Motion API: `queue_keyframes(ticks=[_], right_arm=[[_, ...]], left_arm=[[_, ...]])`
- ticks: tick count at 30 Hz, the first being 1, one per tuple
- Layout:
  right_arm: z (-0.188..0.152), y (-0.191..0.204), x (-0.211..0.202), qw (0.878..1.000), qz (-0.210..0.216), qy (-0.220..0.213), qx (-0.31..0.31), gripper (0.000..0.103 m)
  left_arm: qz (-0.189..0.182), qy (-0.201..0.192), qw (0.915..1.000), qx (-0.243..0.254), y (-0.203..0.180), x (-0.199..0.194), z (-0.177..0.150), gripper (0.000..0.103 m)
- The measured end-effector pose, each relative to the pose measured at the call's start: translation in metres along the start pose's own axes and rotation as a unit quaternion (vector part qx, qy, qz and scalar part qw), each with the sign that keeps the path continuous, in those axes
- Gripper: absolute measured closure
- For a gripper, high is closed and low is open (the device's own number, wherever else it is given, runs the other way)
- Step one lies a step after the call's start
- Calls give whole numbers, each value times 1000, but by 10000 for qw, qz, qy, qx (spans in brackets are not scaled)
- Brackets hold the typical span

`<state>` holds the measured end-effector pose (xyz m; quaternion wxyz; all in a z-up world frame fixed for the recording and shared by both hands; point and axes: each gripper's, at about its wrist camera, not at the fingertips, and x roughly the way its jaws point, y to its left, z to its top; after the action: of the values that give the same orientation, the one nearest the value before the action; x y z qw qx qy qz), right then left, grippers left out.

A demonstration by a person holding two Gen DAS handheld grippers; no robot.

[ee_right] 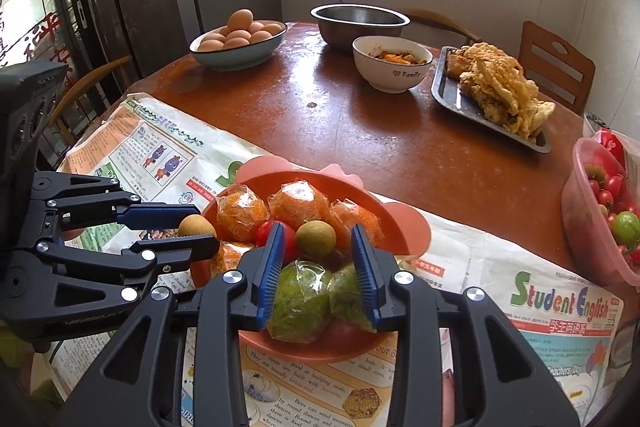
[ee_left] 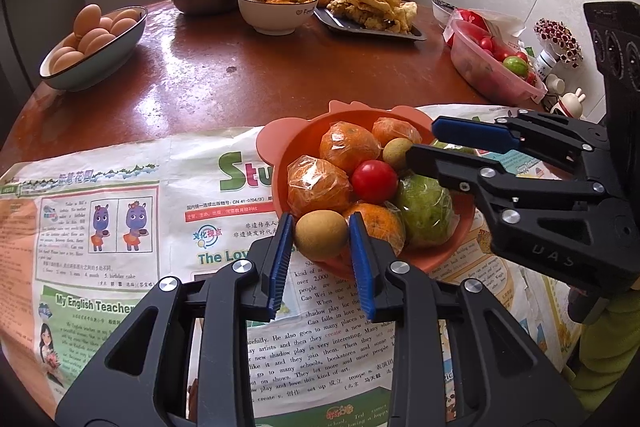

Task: Organize fruits

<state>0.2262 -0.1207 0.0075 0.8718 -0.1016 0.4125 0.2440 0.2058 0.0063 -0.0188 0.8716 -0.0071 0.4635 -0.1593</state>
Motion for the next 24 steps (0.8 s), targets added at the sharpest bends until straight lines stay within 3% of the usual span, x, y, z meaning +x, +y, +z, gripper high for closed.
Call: queue_keyframes(ticks=[9,20,24], right_arm=[[-3,-5,-23,9995,-113,-255,173,54],[-17,-9,-64,9969,-285,-621,389,26],[-23,-9,-78,9958,-353,-717,451,20]], left_arm=[[71,-56,10000,-42,-1,-7,0,76],[242,-406,9988,-108,-12,-41,-3,52],[386,-532,9977,-157,-17,-54,-6,36]])
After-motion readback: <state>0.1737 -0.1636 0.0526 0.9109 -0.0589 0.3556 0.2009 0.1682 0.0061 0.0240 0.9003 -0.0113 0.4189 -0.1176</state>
